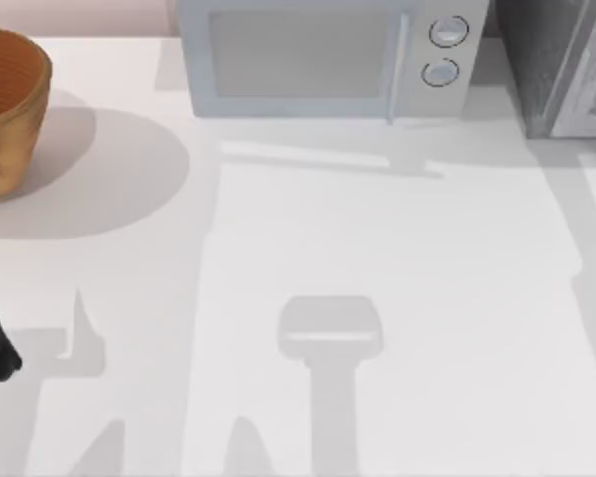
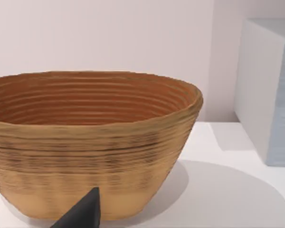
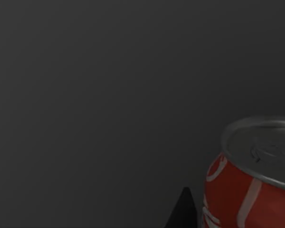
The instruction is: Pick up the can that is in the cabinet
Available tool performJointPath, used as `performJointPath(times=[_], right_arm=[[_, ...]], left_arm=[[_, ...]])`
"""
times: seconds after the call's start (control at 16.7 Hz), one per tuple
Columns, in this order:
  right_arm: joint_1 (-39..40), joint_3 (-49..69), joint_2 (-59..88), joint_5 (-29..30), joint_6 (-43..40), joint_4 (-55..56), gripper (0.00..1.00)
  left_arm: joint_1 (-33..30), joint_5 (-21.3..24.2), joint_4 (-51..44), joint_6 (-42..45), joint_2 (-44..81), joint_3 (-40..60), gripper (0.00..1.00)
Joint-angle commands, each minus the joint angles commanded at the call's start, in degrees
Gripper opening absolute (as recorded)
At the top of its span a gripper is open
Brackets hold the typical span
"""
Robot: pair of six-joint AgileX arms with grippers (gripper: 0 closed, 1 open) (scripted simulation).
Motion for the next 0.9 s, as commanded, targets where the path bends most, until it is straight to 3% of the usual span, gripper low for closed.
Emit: performJointPath(times=[0.66, 0.9], right_arm=[[4.27, -11.81, -25.36, 3.83, -0.07, -14.18, 0.00], [4.82, -12.82, -28.48, 4.30, -0.01, -15.65, 0.00]], left_arm=[[0.00, 0.00, 0.00, 0.00, 0.00, 0.00, 1.00], [0.00, 0.00, 0.00, 0.00, 0.00, 0.00, 1.00]])
